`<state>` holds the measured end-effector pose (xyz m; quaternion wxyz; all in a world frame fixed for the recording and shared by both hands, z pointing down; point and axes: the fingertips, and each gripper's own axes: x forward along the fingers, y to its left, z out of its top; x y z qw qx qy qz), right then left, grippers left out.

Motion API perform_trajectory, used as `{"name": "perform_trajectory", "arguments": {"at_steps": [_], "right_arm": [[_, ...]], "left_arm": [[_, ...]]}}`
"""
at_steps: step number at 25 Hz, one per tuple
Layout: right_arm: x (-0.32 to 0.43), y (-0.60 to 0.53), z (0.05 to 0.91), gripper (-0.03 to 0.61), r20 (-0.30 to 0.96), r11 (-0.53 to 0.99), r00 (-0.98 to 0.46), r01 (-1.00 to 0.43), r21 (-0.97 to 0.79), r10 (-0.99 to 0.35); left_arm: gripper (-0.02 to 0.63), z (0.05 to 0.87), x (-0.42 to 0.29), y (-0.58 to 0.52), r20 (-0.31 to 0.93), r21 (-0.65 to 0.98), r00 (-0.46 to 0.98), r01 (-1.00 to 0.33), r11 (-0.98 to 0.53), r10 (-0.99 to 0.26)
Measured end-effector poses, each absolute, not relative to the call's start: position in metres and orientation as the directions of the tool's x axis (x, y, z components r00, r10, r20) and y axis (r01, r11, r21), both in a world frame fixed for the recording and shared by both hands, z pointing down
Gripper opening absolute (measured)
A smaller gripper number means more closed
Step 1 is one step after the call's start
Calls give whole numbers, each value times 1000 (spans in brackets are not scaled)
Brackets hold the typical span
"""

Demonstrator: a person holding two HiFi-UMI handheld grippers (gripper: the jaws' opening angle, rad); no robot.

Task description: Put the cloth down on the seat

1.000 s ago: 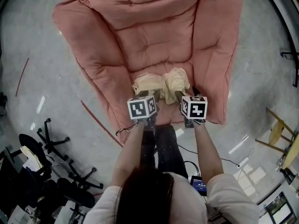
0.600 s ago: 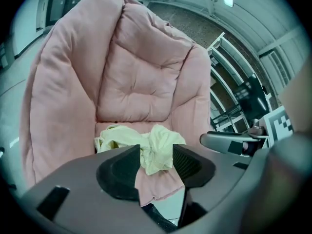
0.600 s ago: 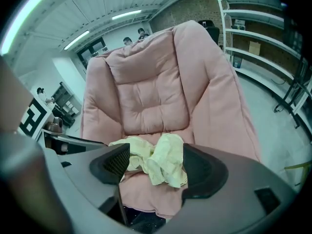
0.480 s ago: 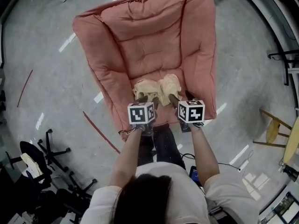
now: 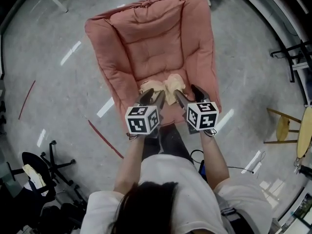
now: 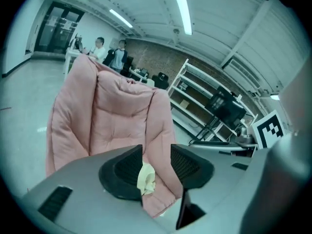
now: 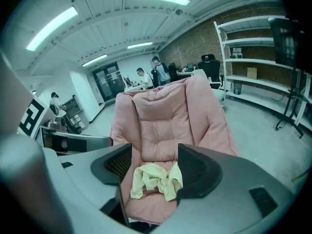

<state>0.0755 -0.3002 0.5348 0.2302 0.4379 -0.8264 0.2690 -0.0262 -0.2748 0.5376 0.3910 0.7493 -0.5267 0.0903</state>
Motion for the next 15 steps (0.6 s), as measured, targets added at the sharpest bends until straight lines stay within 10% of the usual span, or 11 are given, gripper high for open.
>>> {"name": "perform_trajectory", "arguments": {"at_steps": [15], "right_arm": [[42, -251, 405, 133, 381, 484, -474, -872, -76, -794]], "left_arm": [[82, 386, -41, -239, 252, 271, 375, -912, -307, -892]]}}
